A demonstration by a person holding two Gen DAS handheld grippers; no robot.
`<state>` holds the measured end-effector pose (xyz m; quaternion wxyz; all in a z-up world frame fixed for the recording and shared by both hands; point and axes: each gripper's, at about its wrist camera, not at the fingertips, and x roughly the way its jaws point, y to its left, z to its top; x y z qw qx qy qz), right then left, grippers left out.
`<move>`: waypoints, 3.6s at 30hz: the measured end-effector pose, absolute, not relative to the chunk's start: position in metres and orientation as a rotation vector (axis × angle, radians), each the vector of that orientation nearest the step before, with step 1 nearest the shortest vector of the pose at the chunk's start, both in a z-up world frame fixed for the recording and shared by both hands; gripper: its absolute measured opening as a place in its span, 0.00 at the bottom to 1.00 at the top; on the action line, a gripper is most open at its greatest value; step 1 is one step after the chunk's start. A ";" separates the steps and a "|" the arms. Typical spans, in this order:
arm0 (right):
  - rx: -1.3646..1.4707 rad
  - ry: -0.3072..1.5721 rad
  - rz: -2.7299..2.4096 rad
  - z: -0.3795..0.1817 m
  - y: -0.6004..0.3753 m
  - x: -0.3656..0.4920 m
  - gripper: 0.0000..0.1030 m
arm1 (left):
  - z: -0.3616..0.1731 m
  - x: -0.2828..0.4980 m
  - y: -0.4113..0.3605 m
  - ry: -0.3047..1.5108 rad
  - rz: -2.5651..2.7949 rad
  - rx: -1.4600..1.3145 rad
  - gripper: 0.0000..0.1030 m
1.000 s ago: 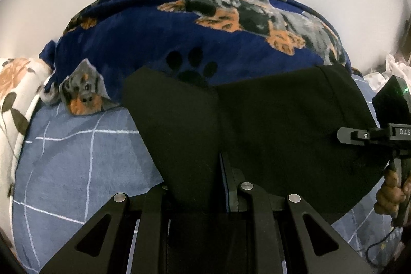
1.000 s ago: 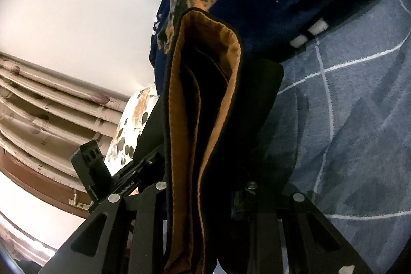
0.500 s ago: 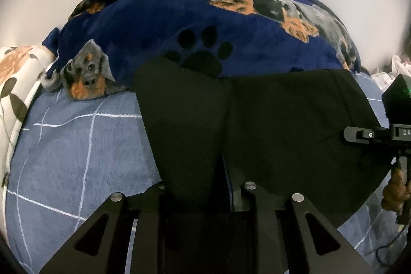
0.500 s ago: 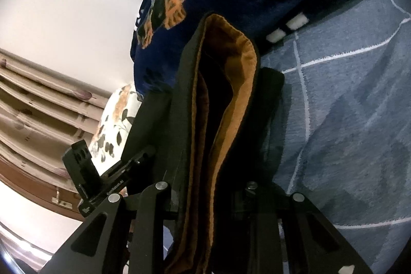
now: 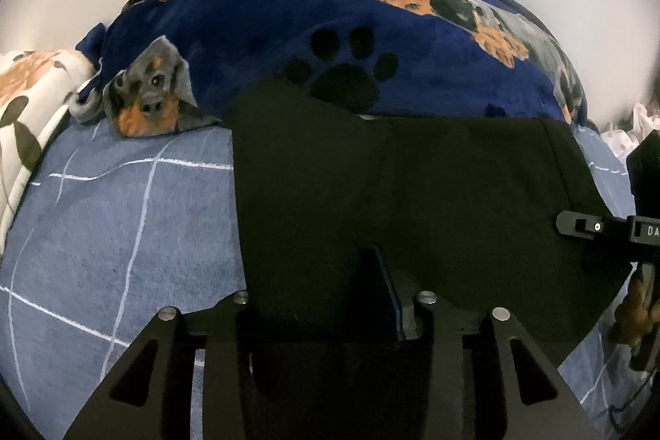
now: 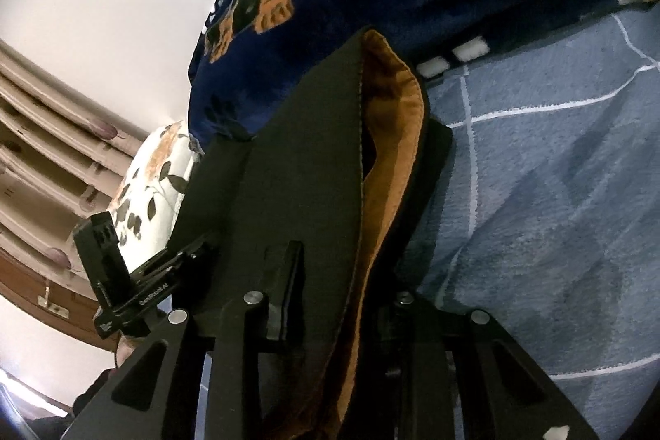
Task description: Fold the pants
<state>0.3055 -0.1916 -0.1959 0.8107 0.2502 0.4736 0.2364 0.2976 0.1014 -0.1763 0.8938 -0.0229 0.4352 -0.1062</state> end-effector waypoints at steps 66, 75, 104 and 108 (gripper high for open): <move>0.278 0.895 0.347 -0.188 -0.162 0.291 0.40 | -0.188 0.294 0.121 0.881 -0.242 -0.177 0.50; 0.275 0.894 0.347 -0.188 -0.163 0.291 0.41 | -0.188 0.295 0.121 0.880 -0.241 -0.176 0.50; 0.249 0.891 0.348 -0.189 -0.158 0.291 0.46 | -0.189 0.294 0.122 0.879 -0.236 -0.171 0.52; 0.247 0.890 0.348 -0.189 -0.158 0.290 0.47 | -0.189 0.294 0.121 0.879 -0.236 -0.171 0.53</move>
